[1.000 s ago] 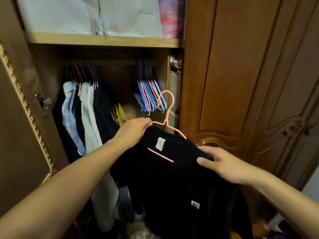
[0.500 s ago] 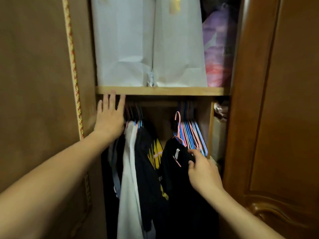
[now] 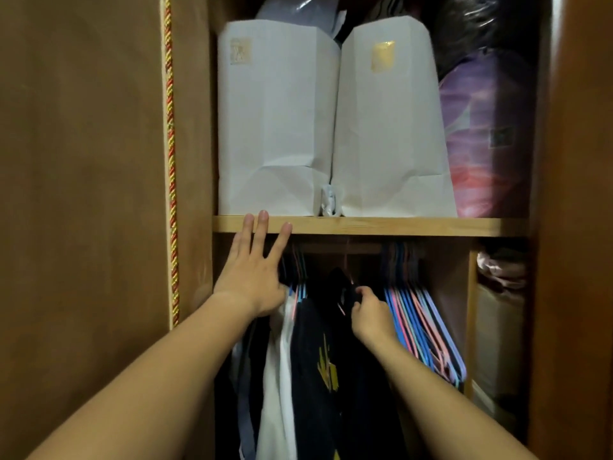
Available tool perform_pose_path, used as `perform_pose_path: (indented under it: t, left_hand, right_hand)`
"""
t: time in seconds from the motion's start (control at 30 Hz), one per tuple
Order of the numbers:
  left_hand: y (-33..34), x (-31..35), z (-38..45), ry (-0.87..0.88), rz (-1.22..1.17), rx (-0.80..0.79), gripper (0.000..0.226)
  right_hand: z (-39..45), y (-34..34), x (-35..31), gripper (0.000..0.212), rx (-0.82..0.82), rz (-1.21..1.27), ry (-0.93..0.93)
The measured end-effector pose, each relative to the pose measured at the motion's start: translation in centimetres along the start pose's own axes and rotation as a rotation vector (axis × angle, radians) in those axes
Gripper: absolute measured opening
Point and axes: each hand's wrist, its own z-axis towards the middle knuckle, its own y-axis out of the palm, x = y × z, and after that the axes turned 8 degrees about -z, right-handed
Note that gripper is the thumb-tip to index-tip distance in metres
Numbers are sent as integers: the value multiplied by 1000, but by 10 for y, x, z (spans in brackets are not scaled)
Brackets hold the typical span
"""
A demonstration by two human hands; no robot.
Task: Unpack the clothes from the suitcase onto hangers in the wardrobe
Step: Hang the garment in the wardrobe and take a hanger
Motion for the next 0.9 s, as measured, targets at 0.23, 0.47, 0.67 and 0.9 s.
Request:
perform_pose_path:
  t: [0.23, 0.47, 0.67, 0.9]
  left_hand:
    - [-9, 3, -3, -27, -112, -29, 84]
    - [-17, 7, -3, -52, -81, -63, 89]
    - [-18, 11, -1, -73, -23, -75, 95]
    - [-13, 17, -1, -95, -24, -46, 103]
  right_hand:
    - [-46, 39, 23, 54, -19, 51, -28]
    - [-54, 72, -52, 30, -293, 24, -308]
    - [-60, 53, -17, 47, -458, 114, -461]
    - [-20, -4, 78, 48, 239, -753, -303]
